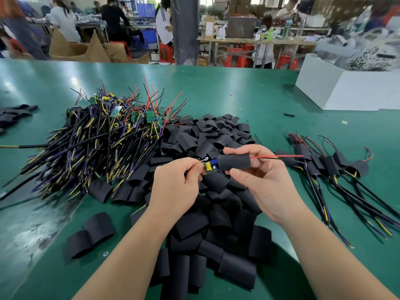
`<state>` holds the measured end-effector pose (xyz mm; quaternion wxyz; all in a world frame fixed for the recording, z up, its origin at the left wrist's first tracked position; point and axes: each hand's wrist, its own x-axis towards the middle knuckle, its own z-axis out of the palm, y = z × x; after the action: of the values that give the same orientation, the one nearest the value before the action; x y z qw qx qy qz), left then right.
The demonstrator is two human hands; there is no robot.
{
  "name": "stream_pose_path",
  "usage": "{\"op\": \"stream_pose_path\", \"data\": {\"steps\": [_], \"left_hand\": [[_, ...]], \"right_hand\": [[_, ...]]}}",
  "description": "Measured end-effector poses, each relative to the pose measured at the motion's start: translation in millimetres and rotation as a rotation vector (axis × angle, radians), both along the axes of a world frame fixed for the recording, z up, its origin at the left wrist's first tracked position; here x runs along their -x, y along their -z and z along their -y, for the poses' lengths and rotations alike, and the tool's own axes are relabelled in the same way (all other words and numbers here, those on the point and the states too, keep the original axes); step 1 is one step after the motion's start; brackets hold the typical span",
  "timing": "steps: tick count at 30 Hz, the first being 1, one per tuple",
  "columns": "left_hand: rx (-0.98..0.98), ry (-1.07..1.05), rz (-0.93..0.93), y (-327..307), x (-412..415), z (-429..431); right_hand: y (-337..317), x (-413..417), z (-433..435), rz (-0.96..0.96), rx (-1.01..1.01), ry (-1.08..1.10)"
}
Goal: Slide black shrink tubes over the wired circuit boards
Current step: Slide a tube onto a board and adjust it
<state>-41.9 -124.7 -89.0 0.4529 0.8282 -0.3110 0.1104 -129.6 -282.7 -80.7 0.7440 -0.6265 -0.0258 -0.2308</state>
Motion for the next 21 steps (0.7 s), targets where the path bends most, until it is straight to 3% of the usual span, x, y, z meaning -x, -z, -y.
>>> {"op": "stream_pose_path", "data": {"steps": [6,13,21], "left_hand": [[0.047,0.071,0.049,2.2,2.4,1.9],[0.199,0.122,0.096,1.4,4.9,2.8],[0.205,0.14,0.25,1.5,3.3,2.3]], "right_hand": [[0.4,0.9,-2.3,-0.095,-0.012,0.057],[1.4,-2.1,-7.2,-0.204,-0.446,-0.009],[4.0,-3.9,-7.7,-0.221,-0.553,-0.015]]}}
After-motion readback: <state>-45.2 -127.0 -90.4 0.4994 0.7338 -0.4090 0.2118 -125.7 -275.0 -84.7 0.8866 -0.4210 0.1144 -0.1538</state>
